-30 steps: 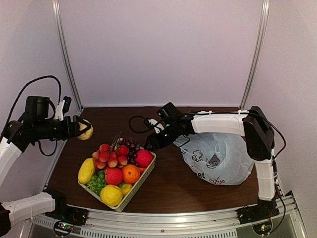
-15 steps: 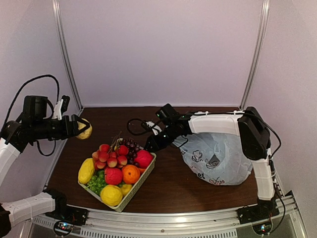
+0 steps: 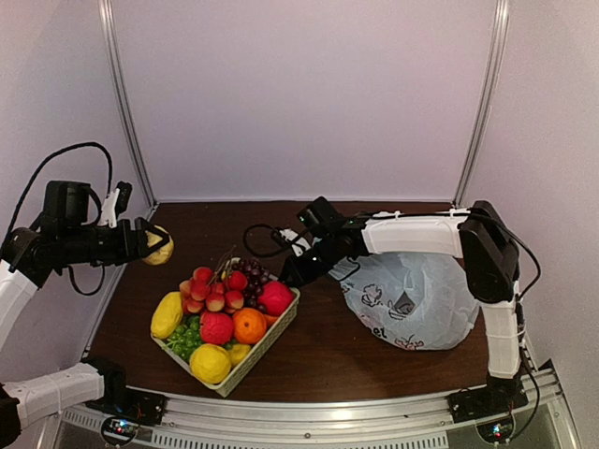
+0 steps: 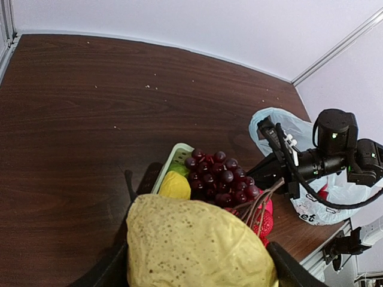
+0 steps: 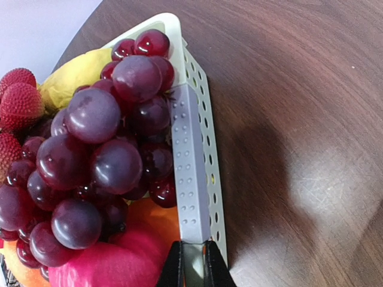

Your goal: Untie the knot of the plastic bag and take out the fruit

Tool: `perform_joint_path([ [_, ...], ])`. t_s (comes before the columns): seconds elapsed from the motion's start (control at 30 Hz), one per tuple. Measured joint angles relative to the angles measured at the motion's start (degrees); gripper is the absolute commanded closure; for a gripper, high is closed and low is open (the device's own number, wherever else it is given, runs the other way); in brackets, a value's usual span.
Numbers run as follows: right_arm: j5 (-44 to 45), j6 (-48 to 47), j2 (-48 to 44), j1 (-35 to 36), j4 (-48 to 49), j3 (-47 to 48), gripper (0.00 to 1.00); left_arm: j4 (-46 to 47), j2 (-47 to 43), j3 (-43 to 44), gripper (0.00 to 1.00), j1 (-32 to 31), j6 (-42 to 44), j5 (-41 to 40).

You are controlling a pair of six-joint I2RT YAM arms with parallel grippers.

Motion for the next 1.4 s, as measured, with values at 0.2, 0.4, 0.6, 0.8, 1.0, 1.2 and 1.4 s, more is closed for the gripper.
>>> perform_joint_path([
  [0.2, 5.8, 0.9, -3.9, -0.1, 0.5, -4.4, 1.0, -0.1, 0.1, 0.7, 0.36, 0.0, 0.0, 0.0],
  [0.4, 11.6, 4.7, -8.9, -0.8, 2.8, -11.1, 1.0, -0.2, 0.2, 0.8, 0.37, 0.0, 0.0, -0.1],
  [0.6, 17.4, 11.0, -13.9, -2.5, 7.0, -18.4, 1.0, 0.0, 0.6, 0.8, 0.37, 0.0, 0.3, 0.2],
  [0.8, 22.9, 17.0, -16.7, -3.1, 10.4, -22.8, 1.0, 2.2, 0.5, -1.8, 0.37, 0.0, 0.7, 2.4],
  [1.0, 24.9, 21.2, -18.8, -3.1, 14.0, -27.3, 0.92, 7.5, 1.2, -8.0, 0.37, 0.0, -0.2, 6.8],
  [1.2, 25.4, 21.9, -20.3, -3.3, 16.4, -28.9, 0.55, 13.6, 7.0, -10.4, 0.37, -0.3, 0.5, 10.5],
  [1.4, 25.5, 21.7, -23.5, -3.6, 18.1, -28.9, 0.35, 18.1, 13.6, -10.3, 0.37, -2.7, 4.9, 11.7],
])
